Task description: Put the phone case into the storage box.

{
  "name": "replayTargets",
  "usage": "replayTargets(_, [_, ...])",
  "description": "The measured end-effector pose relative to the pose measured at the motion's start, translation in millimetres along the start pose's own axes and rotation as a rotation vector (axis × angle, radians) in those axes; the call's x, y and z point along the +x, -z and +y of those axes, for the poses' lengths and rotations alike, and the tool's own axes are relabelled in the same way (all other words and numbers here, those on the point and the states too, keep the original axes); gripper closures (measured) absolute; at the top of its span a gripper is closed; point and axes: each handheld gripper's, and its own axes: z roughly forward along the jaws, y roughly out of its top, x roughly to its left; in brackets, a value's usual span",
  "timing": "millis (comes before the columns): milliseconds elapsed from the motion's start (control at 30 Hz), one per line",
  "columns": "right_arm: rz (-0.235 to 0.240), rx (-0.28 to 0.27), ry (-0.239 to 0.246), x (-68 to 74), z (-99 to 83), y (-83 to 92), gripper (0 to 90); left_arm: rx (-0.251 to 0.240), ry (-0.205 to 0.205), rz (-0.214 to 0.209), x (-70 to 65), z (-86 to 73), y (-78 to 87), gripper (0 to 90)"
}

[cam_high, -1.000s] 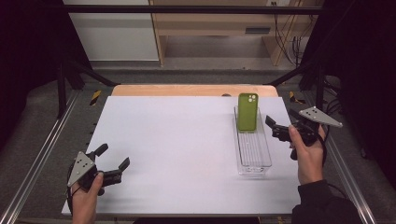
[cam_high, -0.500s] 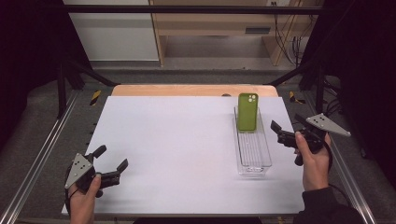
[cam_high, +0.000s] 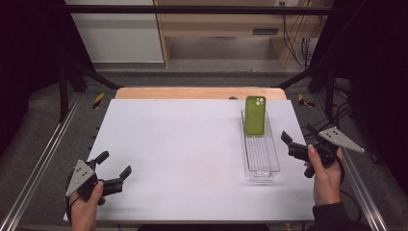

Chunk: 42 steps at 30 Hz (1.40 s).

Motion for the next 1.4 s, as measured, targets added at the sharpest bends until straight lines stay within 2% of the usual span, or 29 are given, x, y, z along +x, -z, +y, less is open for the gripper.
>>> replayTargets(800, [0.021, -0.087, 0.072, 3.2, -39.7, 21.1, 2.7, -0.002, 0.005, -0.012, -0.8, -0.1, -0.5, 1.8])
replayTargets(867, [0.024, -0.09, 0.066, 4.4, -42.9, 22.2, 2.6, -0.01, 0.015, -0.017, -0.5, 0.1, -0.1, 1.8])
replayTargets(1133, [0.032, -0.091, 0.051, 8.3, -59.1, 25.7, 2.3, -0.008, 0.013, -0.015, 0.3, -0.2, 0.5, 1.8])
replayTargets(1400, [0.041, -0.094, 0.054, 11.5, -68.0, 26.9, 2.3, -0.008, 0.012, -0.015, 0.2, -0.2, 0.4, 1.8])
